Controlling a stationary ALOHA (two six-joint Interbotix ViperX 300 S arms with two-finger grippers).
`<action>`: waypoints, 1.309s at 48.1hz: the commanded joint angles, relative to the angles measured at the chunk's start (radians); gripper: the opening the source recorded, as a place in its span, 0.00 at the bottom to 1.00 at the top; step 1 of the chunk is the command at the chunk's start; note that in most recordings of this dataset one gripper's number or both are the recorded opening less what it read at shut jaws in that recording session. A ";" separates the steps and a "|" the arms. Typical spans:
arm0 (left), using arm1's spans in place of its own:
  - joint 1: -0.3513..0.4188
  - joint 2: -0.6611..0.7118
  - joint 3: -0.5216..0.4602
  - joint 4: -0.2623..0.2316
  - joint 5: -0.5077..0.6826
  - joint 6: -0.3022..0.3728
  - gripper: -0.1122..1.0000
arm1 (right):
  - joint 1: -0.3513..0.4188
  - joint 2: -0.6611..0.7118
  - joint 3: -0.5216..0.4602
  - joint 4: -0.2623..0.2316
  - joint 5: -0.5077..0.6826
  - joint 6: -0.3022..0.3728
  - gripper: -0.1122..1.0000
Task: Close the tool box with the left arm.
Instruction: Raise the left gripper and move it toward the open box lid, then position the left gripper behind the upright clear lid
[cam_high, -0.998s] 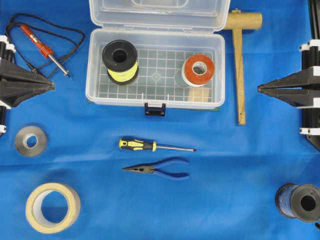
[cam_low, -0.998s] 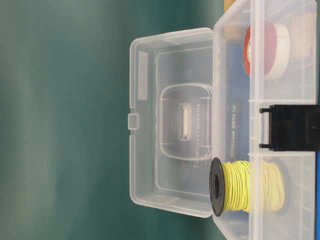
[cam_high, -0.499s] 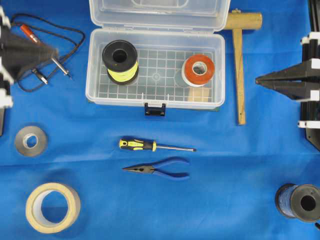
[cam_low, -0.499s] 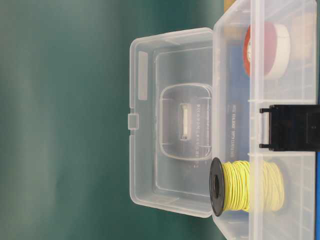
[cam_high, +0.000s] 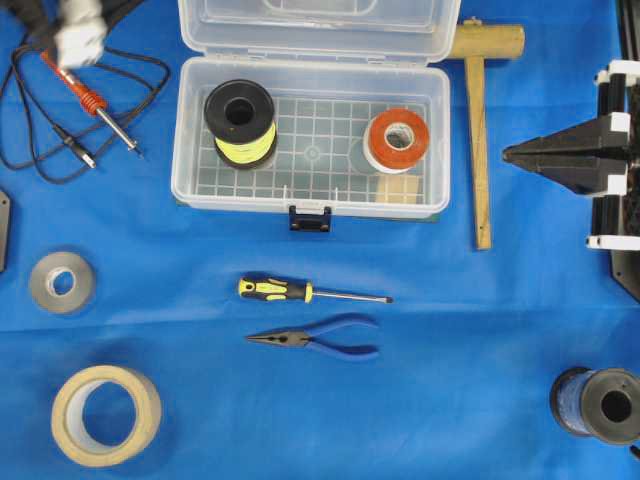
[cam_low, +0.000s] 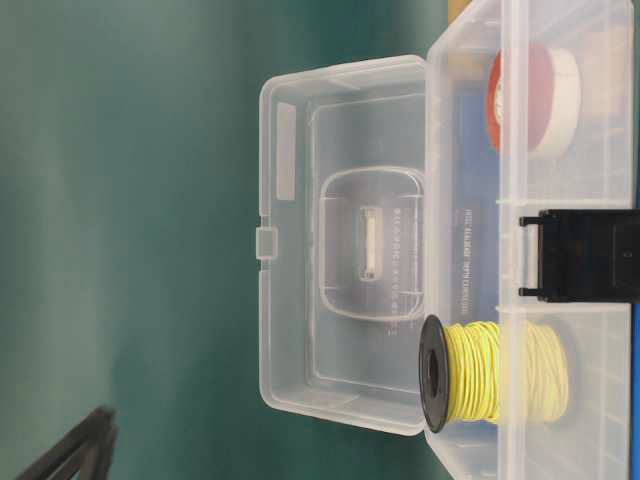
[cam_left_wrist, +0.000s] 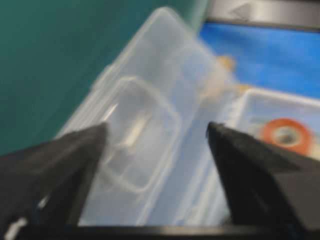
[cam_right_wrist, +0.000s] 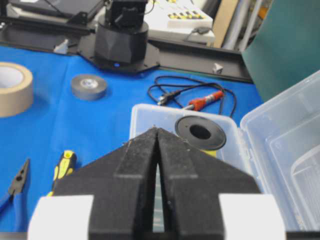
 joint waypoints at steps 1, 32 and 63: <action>0.046 0.083 -0.084 0.006 0.021 0.002 0.86 | -0.003 0.009 -0.020 0.000 0.002 0.002 0.10; 0.178 0.548 -0.434 0.009 0.210 0.175 0.89 | -0.012 0.049 -0.012 0.000 0.015 0.008 0.10; 0.100 0.566 -0.428 0.006 0.373 0.176 0.89 | -0.025 0.060 -0.011 0.000 0.012 0.008 0.10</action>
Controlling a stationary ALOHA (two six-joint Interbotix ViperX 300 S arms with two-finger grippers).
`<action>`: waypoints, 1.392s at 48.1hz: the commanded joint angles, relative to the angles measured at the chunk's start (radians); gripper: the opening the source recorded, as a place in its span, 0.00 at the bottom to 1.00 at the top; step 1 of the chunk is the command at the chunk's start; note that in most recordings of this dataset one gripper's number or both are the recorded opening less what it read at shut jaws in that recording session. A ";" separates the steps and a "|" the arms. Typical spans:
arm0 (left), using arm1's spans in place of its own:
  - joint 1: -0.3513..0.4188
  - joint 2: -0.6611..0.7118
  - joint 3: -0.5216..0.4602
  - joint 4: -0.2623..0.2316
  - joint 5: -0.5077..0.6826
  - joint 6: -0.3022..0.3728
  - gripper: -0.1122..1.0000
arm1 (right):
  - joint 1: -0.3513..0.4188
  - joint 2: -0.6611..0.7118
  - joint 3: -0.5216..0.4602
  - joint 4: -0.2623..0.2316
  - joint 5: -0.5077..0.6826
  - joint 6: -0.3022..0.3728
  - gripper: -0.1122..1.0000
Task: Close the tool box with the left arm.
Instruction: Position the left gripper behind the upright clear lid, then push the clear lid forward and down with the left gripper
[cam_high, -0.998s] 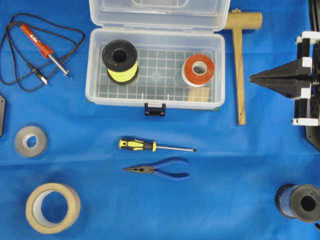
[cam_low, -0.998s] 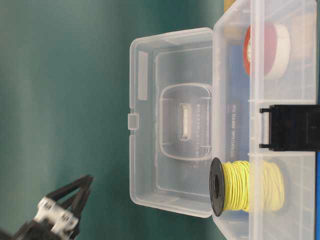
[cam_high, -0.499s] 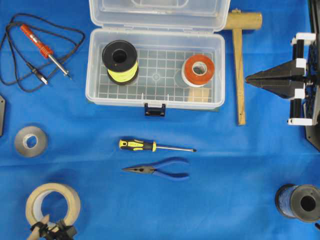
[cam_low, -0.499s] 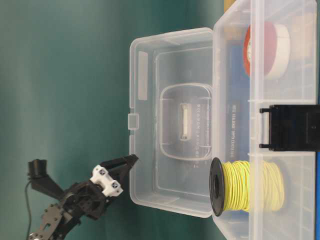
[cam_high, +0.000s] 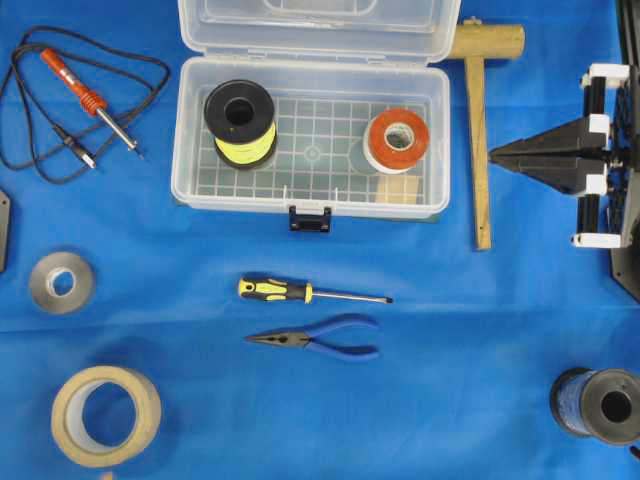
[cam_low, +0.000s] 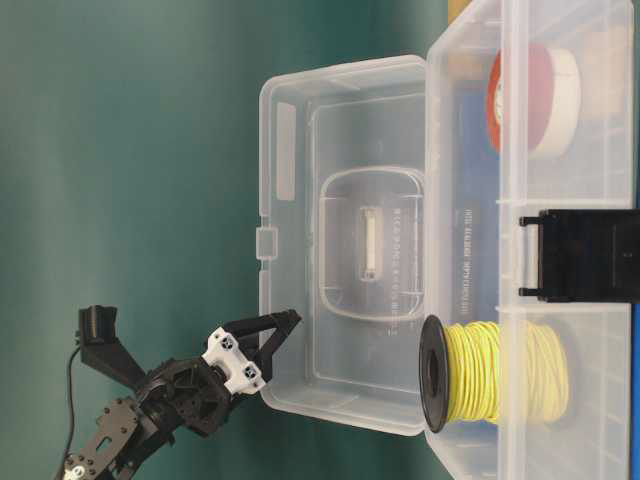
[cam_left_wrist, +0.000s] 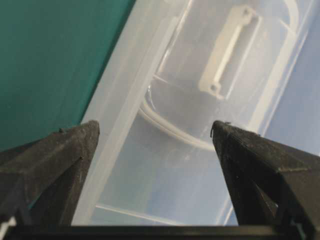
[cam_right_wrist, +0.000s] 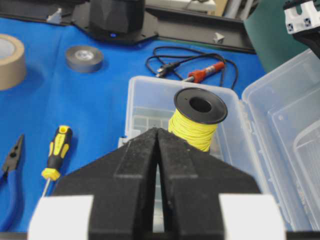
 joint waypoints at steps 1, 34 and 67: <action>-0.049 -0.038 -0.015 -0.005 0.038 -0.003 0.89 | -0.002 0.006 -0.012 0.000 -0.006 0.003 0.10; -0.290 -0.236 0.051 -0.005 0.281 -0.084 0.89 | -0.002 0.006 -0.011 0.000 -0.006 0.003 0.10; -0.646 -0.387 0.189 -0.011 0.278 -0.293 0.88 | -0.003 0.006 -0.012 0.002 -0.009 0.003 0.10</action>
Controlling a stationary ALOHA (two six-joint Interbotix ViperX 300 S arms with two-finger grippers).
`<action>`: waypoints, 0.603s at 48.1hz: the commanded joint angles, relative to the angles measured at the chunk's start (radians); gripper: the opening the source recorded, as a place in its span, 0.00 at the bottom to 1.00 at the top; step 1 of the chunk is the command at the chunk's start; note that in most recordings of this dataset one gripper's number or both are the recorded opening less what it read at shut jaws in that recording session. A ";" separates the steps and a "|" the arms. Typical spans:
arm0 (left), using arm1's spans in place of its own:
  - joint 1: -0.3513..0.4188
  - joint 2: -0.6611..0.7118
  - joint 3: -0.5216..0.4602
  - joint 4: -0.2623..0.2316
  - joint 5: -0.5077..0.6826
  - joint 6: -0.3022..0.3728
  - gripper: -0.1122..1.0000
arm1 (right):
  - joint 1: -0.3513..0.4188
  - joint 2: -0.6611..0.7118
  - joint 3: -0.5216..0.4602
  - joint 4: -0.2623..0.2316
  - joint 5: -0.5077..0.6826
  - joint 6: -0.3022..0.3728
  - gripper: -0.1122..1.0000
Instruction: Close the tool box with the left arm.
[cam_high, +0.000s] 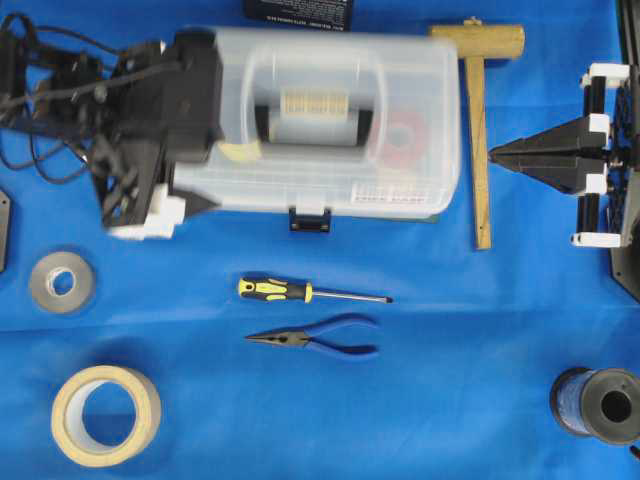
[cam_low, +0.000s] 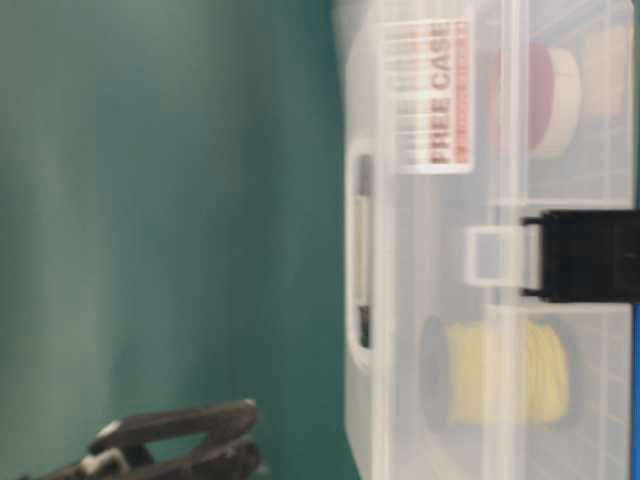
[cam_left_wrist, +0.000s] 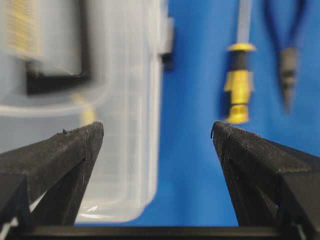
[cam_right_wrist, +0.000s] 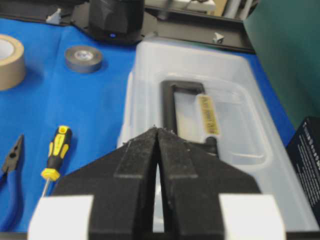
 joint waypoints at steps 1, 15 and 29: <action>-0.038 -0.037 -0.021 -0.002 -0.008 -0.014 0.88 | -0.002 0.006 -0.012 0.000 -0.009 0.002 0.10; -0.077 -0.189 0.028 0.005 -0.080 -0.017 0.88 | -0.003 0.008 -0.012 0.000 -0.020 0.002 0.10; -0.077 -0.488 0.252 0.005 -0.379 -0.015 0.88 | -0.003 0.008 -0.012 0.002 -0.035 0.002 0.10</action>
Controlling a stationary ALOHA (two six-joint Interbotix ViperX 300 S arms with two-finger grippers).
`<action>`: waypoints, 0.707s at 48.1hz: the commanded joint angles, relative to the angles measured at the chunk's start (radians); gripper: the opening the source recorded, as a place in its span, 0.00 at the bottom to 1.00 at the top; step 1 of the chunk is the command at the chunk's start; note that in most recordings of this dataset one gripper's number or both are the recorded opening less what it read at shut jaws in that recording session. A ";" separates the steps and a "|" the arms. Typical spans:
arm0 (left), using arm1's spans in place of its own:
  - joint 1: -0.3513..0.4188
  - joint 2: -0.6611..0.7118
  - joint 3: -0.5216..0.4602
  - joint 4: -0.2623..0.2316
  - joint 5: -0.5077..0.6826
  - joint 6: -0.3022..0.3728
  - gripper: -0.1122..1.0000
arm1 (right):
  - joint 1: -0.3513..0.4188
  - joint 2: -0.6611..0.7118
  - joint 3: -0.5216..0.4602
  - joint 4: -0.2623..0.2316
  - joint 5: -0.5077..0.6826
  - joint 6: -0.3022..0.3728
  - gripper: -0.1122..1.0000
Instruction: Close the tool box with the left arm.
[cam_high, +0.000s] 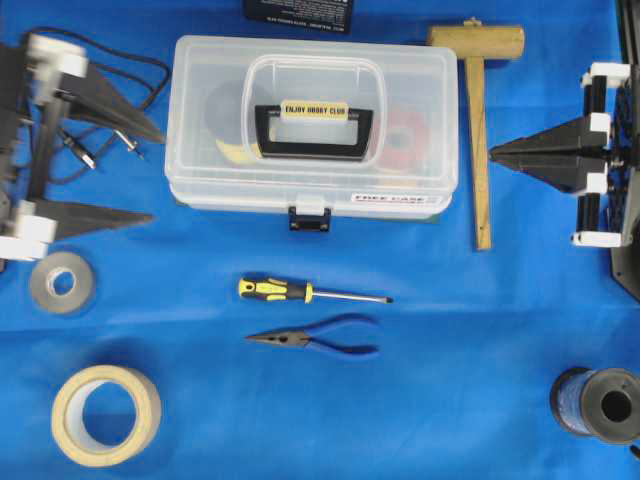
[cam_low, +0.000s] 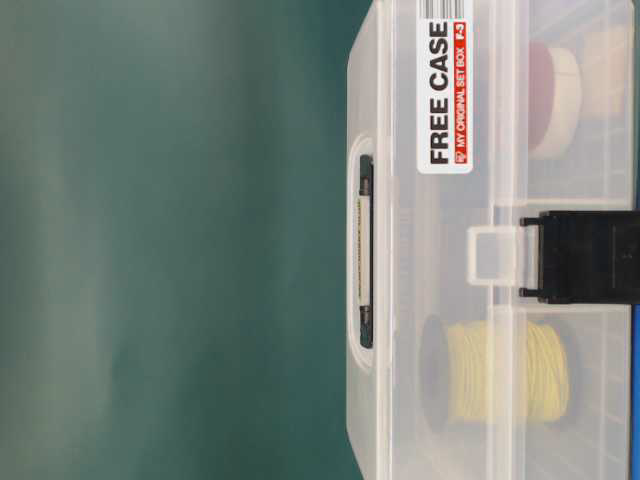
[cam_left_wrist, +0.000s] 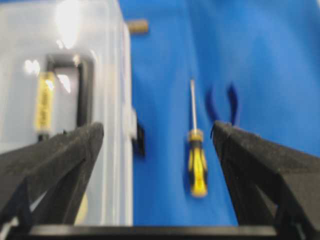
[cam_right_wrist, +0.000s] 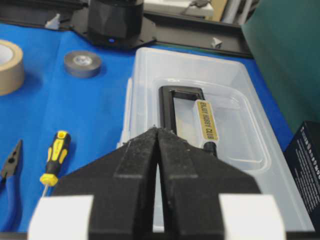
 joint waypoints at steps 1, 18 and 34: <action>-0.002 -0.092 0.064 0.003 -0.092 -0.002 0.88 | -0.002 0.005 -0.012 0.000 -0.018 0.002 0.10; -0.002 -0.336 0.380 -0.008 -0.341 -0.008 0.88 | -0.002 0.006 -0.011 0.000 -0.026 0.002 0.10; -0.002 -0.457 0.630 -0.021 -0.500 -0.040 0.88 | -0.002 0.008 -0.008 0.000 -0.028 0.000 0.10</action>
